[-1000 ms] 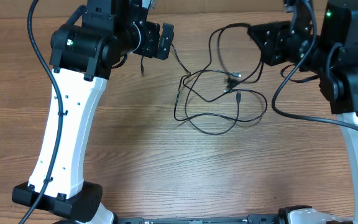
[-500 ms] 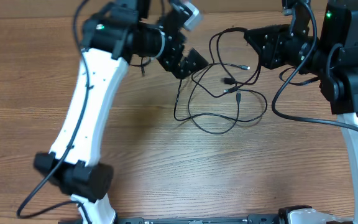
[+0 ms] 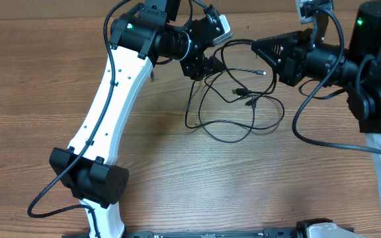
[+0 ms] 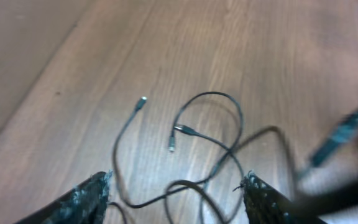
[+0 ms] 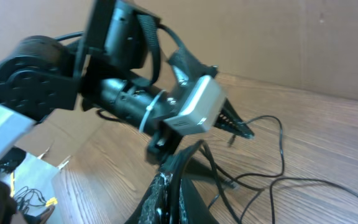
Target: Untangle cables
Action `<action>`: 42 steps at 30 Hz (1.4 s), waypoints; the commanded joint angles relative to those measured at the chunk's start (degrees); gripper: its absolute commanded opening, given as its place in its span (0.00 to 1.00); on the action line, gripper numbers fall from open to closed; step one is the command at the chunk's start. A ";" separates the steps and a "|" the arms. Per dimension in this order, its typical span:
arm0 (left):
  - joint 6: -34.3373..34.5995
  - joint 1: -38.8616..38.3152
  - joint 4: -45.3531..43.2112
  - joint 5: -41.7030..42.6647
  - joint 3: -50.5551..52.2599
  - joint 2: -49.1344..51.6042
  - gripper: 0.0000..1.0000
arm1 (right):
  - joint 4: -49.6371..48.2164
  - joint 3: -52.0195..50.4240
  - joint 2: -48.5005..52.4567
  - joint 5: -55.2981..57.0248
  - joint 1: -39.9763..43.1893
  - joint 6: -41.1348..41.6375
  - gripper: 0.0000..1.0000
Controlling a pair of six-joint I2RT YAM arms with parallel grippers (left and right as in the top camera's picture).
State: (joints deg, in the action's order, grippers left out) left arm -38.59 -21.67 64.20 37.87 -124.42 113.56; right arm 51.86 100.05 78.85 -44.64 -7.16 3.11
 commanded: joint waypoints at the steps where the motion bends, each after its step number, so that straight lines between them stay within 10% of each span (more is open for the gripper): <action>1: -1.73 0.26 -1.49 -2.47 -0.13 -0.04 0.54 | -0.50 0.90 -2.25 -2.21 0.15 -0.68 0.05; 6: -1.68 0.26 -4.31 0.98 -0.13 -0.04 0.04 | -0.13 0.90 -2.34 -2.19 0.15 -0.66 0.05; 13: -0.94 0.28 -4.87 5.01 -0.13 -0.04 0.04 | 0.46 0.90 -2.34 -0.39 0.15 -1.57 0.13; 16: 0.50 0.35 -4.79 4.98 -0.13 -0.04 0.04 | 2.45 0.87 -2.34 6.36 0.15 -1.68 0.61; 21: 1.79 0.35 -4.48 4.74 -0.13 -0.04 0.04 | 6.29 0.87 -2.34 24.90 0.15 -1.40 0.73; 23: 2.58 0.57 -4.48 4.74 -0.13 -0.04 0.04 | 7.82 0.87 -2.34 32.96 0.15 -1.03 0.99; 33: 8.74 2.82 -4.52 4.52 -3.06 -1.14 0.04 | 15.96 0.39 0.20 59.65 0.17 2.60 1.00; 42: 18.93 6.29 -4.52 -13.42 -17.42 -6.25 0.04 | 15.76 -2.34 8.41 57.70 0.15 4.85 1.00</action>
State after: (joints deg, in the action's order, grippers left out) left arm -25.50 -16.03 59.94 35.64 -136.05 112.29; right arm 67.83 98.61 84.16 12.84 -7.16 6.22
